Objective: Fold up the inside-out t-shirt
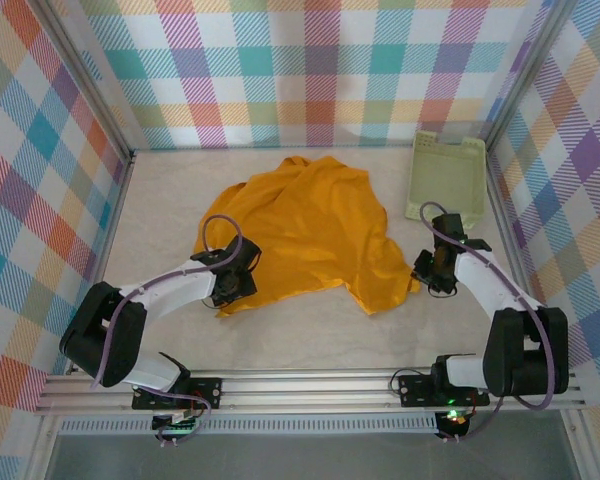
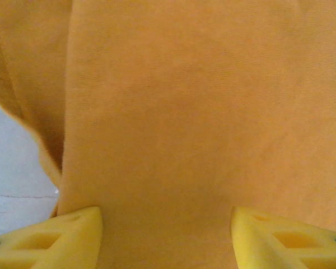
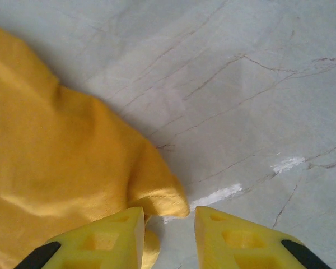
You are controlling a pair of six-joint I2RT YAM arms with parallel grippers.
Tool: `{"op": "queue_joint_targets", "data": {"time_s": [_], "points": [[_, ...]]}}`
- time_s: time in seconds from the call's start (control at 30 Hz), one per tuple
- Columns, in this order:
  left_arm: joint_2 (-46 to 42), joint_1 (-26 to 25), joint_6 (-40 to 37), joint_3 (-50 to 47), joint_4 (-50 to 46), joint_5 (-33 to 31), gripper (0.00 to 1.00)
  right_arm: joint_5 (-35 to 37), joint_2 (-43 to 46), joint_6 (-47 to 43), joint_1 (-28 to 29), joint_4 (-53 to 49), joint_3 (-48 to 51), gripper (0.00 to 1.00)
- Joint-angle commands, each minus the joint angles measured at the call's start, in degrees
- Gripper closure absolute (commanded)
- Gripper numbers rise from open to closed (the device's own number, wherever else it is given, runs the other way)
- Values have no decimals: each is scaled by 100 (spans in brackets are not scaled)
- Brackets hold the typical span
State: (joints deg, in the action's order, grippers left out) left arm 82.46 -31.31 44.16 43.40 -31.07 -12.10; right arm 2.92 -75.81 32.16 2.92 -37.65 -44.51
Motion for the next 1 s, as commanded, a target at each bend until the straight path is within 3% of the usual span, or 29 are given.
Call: {"op": "queue_joint_targets", "data": {"time_s": [0.0,0.47,0.57,0.83,0.97], "points": [[24,72,35,-130,109,-82,38,-293,-172,9,-20,291,147,69],[27,124,35,-203,146,-190,38,-274,-607,51,-22,512,320,63],[43,158,42,-218,159,-210,38,-326,-732,38,-20,535,274,69],[175,308,31,-254,76,-412,38,42,-323,72,-20,266,287,97],[185,418,38,-266,46,-498,37,329,10,69,-28,-61,232,99]]}}
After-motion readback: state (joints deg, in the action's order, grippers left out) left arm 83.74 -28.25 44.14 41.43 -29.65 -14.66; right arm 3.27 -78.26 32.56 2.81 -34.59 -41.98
